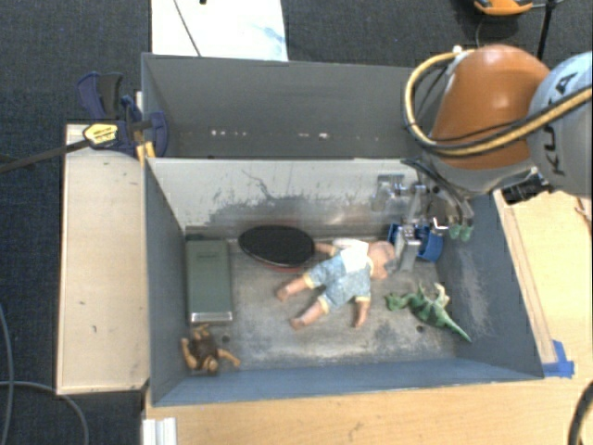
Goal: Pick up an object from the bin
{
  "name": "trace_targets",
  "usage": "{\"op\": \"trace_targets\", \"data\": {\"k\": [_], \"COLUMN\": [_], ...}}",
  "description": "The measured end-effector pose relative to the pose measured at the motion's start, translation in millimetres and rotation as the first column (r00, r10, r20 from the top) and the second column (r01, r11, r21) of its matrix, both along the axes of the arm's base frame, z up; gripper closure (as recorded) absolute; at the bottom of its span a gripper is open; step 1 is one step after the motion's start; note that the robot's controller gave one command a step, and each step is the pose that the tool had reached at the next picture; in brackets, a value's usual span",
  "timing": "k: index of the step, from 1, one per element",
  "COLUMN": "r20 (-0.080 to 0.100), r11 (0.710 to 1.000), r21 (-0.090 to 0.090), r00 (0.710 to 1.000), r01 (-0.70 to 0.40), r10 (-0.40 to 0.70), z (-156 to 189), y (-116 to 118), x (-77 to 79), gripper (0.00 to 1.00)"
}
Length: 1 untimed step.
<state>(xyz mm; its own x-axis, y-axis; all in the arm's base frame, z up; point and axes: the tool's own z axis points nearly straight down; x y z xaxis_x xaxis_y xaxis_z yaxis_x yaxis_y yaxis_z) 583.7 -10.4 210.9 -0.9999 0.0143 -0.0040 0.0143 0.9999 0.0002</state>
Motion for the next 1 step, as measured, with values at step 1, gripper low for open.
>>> {"op": "trace_targets", "data": {"k": [1], "r20": [0.0], "r11": [1.0], "r21": [0.0], "r00": [1.0], "r01": [0.0], "r10": [0.0], "z": [0.0], "y": [0.0], "x": [0.0], "gripper": [0.0]}}
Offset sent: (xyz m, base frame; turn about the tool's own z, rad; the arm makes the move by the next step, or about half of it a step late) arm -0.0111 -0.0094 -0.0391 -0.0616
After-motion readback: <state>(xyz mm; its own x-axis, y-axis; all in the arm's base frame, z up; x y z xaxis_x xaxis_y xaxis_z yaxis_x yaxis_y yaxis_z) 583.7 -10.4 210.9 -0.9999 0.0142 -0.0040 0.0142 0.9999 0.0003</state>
